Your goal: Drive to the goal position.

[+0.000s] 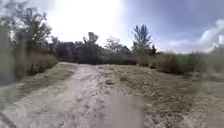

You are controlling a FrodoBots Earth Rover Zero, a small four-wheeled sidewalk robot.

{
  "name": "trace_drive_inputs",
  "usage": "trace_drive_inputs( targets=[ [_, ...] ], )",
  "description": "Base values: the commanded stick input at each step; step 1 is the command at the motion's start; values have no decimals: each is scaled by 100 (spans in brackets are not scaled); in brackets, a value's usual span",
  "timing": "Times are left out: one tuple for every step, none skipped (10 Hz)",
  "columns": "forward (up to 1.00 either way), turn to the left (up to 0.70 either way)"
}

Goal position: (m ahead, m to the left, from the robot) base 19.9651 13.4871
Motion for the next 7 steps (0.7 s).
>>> trace_drive_inputs(
  targets=[
    [85, 0],
    [85, 0],
    [85, 0],
    [85, 0],
    [85, 29],
    [85, 26],
    [85, 12]
  ],
)
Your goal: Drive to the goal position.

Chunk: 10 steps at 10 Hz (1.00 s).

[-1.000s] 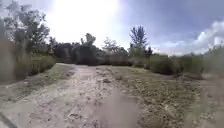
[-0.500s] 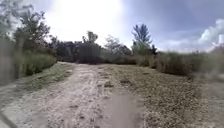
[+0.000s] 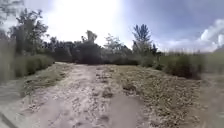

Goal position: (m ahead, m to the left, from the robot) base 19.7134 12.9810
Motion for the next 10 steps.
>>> trace_drive_inputs(
  targets=[
    [85, 0],
    [85, 0],
    [85, 0],
    [85, 0],
    [85, 8],
    [85, 34],
    [85, 34],
    [85, 0],
    [85, 0],
    [85, 0]
  ],
)
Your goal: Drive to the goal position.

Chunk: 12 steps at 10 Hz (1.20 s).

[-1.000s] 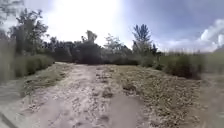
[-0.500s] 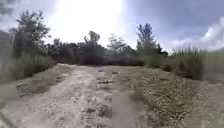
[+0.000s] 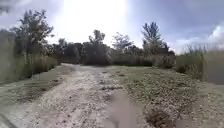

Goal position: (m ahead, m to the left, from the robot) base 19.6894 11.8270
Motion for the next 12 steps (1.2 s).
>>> trace_drive_inputs(
  targets=[
    [85, 0],
    [85, 0],
    [85, 0],
    [85, 0],
    [85, 31],
    [85, 34],
    [85, 34],
    [85, 0],
    [85, 0],
    [85, 0],
    [85, 11],
    [85, 29]
  ],
)
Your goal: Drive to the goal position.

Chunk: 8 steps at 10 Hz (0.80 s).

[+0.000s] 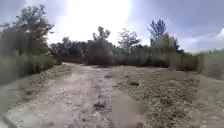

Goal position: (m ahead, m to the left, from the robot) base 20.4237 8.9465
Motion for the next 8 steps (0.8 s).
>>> trace_drive_inputs(
  targets=[
    [85, 30],
    [85, 10],
    [85, 0],
    [85, 0],
    [85, 0],
    [85, 0],
    [85, 0],
    [85, 0]
  ],
)
